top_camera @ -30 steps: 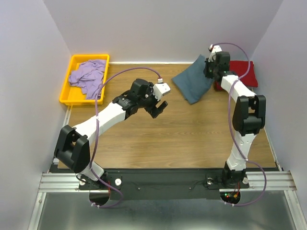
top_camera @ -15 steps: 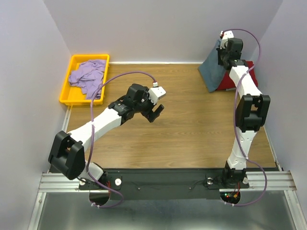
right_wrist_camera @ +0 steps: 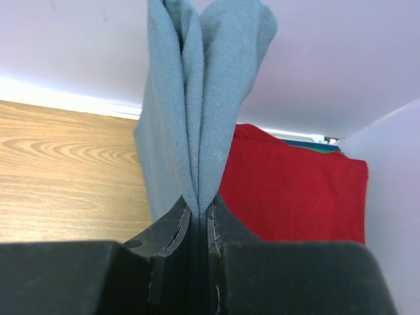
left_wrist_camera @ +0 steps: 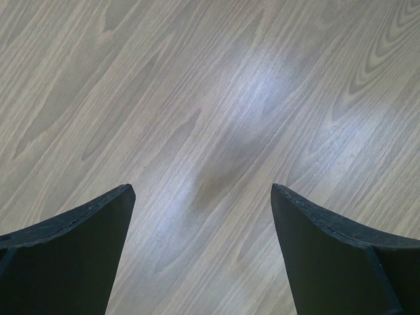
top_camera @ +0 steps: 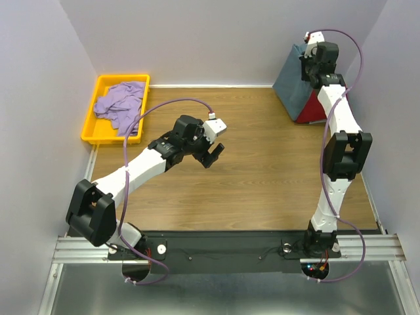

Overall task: Fold and stack the t-shirts
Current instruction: Neatly place the folded tshirt to the corner

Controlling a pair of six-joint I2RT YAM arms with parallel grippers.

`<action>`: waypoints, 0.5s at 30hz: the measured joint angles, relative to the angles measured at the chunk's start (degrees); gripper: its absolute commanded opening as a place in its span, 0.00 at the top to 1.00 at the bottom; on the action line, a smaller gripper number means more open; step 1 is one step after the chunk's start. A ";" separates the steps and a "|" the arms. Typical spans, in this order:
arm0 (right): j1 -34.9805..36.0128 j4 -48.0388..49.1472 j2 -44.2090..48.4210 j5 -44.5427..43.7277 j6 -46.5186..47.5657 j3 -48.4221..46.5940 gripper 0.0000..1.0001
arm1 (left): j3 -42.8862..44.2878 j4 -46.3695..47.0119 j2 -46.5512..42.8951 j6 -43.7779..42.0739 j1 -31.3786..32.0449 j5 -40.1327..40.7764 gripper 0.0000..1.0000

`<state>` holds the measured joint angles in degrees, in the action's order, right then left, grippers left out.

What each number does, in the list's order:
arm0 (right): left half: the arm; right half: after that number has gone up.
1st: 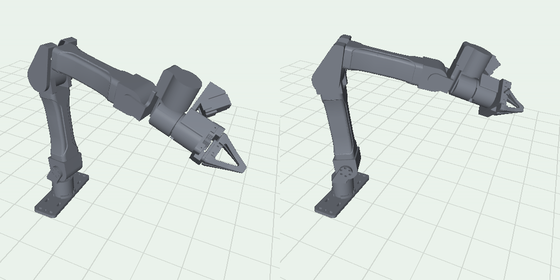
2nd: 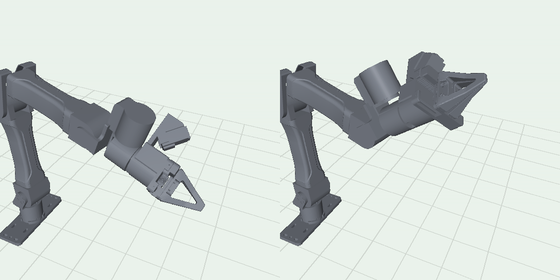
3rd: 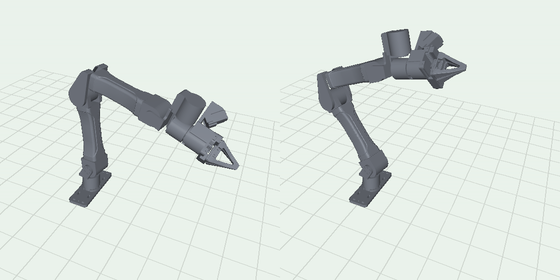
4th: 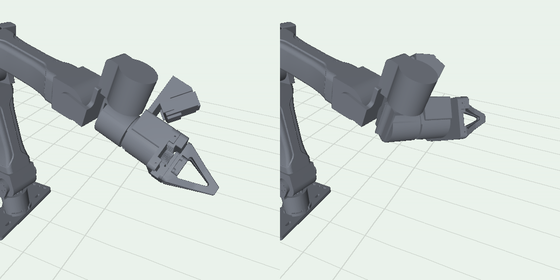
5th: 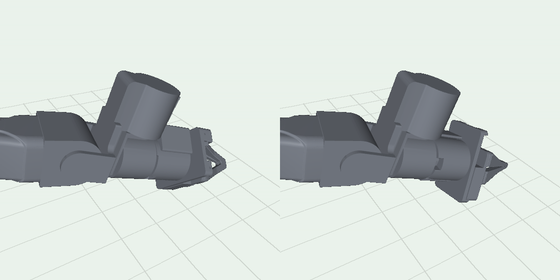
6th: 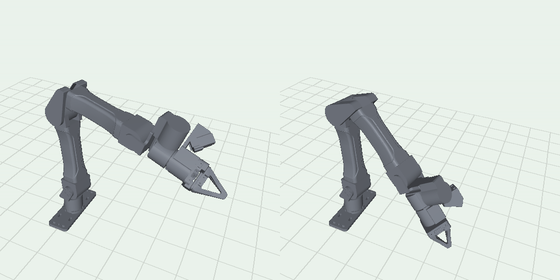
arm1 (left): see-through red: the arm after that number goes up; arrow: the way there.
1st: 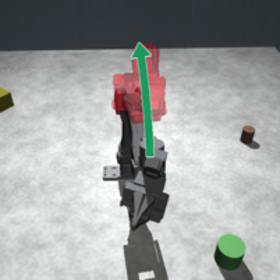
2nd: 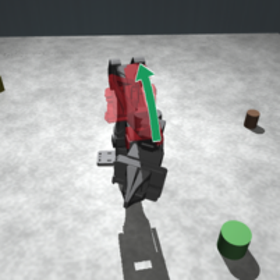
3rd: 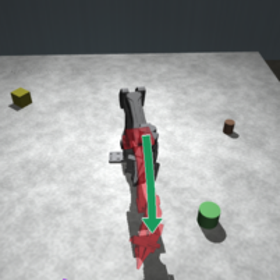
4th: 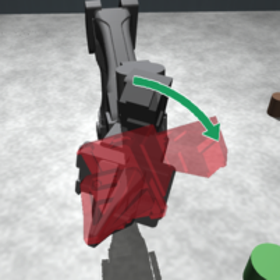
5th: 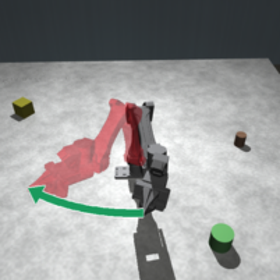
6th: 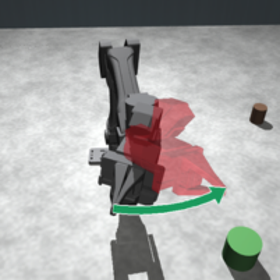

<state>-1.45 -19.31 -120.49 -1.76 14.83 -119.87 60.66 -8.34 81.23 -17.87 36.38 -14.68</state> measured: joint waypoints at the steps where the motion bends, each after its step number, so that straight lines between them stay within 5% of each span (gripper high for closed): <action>1: -0.24 -0.31 0.00 0.04 0.00 -0.39 0.99 | 0.00 -0.02 0.00 0.00 0.00 0.00 0.03; 15: -5.38 -1.92 -0.72 1.31 -0.26 -1.88 0.99 | 0.00 -0.04 0.59 0.00 0.00 -0.33 0.03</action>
<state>-6.83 -21.23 -121.21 -0.45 14.57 -121.75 60.66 -8.38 81.82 -17.87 36.38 -15.00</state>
